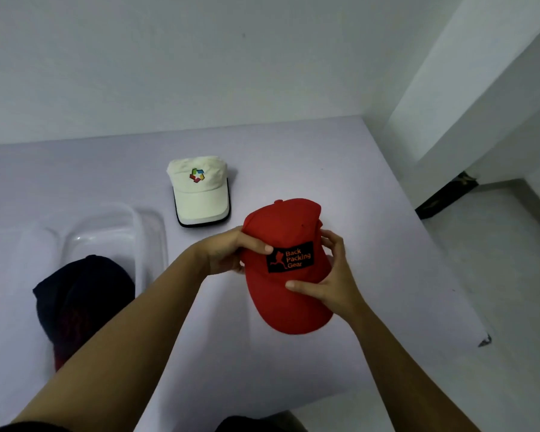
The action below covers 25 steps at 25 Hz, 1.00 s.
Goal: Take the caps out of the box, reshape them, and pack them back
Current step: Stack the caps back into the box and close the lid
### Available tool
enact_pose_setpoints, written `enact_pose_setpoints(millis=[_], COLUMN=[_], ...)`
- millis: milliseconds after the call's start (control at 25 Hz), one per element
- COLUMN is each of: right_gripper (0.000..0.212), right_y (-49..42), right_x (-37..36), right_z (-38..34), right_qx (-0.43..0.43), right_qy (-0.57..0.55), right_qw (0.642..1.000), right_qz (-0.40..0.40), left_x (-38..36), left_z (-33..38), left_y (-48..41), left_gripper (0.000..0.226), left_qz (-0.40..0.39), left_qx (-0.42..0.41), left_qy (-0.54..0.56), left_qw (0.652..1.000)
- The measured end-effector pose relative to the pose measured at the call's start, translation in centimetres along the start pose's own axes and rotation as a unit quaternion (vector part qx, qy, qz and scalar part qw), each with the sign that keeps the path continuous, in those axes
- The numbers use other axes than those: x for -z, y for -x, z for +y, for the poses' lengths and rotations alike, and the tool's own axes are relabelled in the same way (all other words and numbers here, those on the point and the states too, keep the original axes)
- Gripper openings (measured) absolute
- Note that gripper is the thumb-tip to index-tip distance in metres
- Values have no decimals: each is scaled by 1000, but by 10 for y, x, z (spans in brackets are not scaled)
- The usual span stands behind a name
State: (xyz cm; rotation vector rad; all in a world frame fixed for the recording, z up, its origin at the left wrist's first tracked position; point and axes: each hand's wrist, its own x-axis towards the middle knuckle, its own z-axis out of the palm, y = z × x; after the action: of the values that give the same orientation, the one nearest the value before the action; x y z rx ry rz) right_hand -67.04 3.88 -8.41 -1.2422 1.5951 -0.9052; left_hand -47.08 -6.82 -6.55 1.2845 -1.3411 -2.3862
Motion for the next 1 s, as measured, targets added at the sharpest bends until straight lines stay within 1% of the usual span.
enact_pose_setpoints(millis=[80, 120, 280, 320, 400, 480, 560, 640, 680, 720, 760, 800, 880, 920, 1000], right_gripper=[106, 106, 115, 119, 122, 114, 97, 75, 66, 64, 70, 80, 99, 107, 117], right_y=[-3, -5, -16, -19, -28, -33, -34, -28, -25, -23, -25, -29, -45, -53, -71], right_x=[-14, -23, -77, -93, -127, -163, -206, -253, -274, -291, -305, -317, -332, -338, -346], right_z=[-27, -39, -102, -118, -142, -154, -153, -146, -141, -136, -132, -130, -129, -131, -132], right_qx=[52, 71, 102, 108, 123, 124, 95, 56, 38, 24, 11, -7, -56, -87, -154], right_qy=[0, -4, -22, -26, -41, -78, -111, -94, -68, -32, 15, 69, 157, 173, 179], right_qw=[999, 997, 994, 994, 991, 989, 988, 992, 993, 993, 990, 982, 955, 942, 922], right_qz=[9, 10, -17, -26, -37, -34, -39, -66, -84, -107, -139, -178, -246, -272, -308], left_x=[14, 21, 70, 86, 121, 157, 195, 230, 244, 254, 263, 272, 286, 292, 304], left_z=[16, 23, 55, 63, 75, 82, 82, 77, 73, 69, 65, 61, 51, 46, 40], left_y=[27, 40, 115, 136, 179, 219, 256, 285, 295, 301, 305, 308, 310, 310, 306], left_gripper=[66, 66, 47, 45, 48, 61, 71, 70, 68, 66, 63, 58, 45, 43, 49], left_qz=[15, 25, 54, 61, 89, 122, 157, 188, 200, 212, 220, 228, 242, 244, 238], left_qx=[-36, -54, -118, -135, -164, -192, -222, -246, -253, -257, -261, -263, -262, -261, -256], left_qy=[-10, -16, -61, -79, -110, -112, -95, -83, -82, -83, -87, -87, -88, -90, -91], left_qw=[999, 998, 990, 986, 976, 967, 958, 947, 943, 939, 936, 933, 930, 930, 933])
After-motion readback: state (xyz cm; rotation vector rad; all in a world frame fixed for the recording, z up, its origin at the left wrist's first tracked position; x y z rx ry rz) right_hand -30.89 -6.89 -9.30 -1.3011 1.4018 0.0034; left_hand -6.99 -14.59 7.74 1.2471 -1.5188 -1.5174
